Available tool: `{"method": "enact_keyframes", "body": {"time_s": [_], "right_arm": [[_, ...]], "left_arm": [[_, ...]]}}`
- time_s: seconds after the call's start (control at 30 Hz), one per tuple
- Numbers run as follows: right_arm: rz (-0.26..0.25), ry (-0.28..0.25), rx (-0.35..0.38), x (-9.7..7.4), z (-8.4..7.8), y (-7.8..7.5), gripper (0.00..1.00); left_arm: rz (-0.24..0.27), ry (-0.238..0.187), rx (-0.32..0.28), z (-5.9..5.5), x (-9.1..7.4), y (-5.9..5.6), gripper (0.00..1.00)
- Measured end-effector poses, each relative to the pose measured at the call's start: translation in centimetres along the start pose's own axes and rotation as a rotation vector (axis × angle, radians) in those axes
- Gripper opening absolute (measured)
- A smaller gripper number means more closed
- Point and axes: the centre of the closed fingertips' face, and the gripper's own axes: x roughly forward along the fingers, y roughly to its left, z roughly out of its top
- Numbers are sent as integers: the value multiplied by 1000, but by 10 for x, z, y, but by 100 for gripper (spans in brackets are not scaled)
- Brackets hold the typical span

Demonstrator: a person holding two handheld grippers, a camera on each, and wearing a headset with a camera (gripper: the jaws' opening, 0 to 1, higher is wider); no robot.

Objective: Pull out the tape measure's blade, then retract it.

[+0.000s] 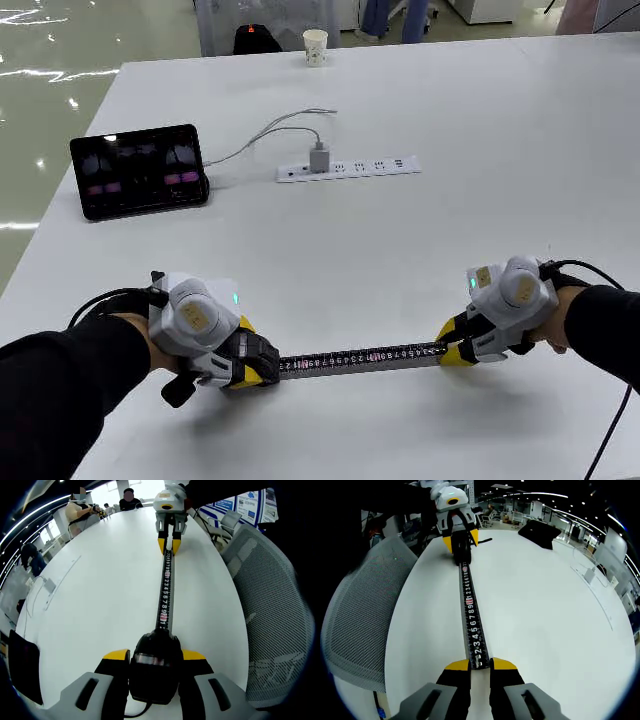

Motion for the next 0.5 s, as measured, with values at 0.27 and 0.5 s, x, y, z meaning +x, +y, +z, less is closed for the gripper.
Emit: {"method": "enact_keyframes", "body": {"time_s": [0.27,0.5], "right_arm": [[1,7,2,-3,-4,-1,10],[2,8,4,-3,-5,-1,10]], "left_arm": [[1,0,0,0,0,0,32],[3,0,-1,0,0,0,32]]}}
